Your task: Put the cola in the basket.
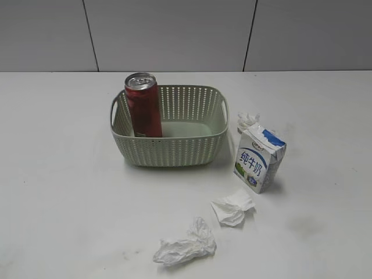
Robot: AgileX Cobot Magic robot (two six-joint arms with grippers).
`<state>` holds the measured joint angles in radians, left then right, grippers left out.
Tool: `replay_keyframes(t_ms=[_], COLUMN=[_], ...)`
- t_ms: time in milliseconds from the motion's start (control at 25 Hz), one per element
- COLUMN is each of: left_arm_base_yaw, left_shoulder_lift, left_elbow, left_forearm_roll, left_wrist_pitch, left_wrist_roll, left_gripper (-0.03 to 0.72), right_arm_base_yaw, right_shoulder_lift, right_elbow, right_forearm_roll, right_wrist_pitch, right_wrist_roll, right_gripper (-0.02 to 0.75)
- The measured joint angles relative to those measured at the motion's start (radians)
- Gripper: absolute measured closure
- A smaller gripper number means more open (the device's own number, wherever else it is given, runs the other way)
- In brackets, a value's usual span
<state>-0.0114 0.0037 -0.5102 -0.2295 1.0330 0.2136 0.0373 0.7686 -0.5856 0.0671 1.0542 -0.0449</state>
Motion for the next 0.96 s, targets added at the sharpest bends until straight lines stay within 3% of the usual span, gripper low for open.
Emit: replay_keyframes(t_ms=[120, 480, 960], left_arm_base_yaw=[0.000, 0.000, 0.000], left_shoulder_lift=[0.000, 0.000, 0.000], left_elbow=[0.000, 0.000, 0.000], left_forearm_roll=[0.000, 0.000, 0.000], left_wrist_pitch=[0.000, 0.000, 0.000], left_wrist_roll=[0.000, 0.000, 0.000], left_gripper=[0.459, 0.459, 0.459], right_arm_base_yaw=[0.000, 0.000, 0.000], right_shoulder_lift=[-0.124, -0.453, -0.719], right_elbow=[0.069, 0.077, 0.077], right_forearm_roll=[0.002, 0.008, 0.008], right_wrist_pitch=[-0.001, -0.006, -0.008], right_wrist_roll=[0.001, 0.000, 0.000], right_gripper=[0.146, 0.146, 0.146])
